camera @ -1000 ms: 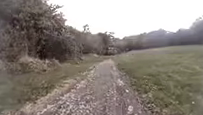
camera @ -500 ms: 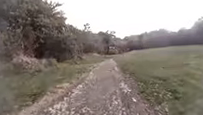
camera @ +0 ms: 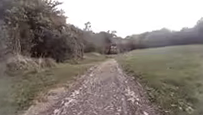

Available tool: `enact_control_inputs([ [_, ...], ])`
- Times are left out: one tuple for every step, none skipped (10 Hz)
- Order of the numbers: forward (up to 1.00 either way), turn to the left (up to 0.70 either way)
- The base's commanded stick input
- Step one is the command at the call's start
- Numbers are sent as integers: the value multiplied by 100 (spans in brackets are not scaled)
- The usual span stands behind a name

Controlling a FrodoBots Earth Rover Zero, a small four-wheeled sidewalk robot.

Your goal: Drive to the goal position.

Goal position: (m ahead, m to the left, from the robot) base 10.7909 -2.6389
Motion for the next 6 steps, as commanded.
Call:
enact_control_inputs([
  [70,-14],
  [70,-14],
  [70,-8],
  [70,-4],
  [70,0],
  [70,-11],
])
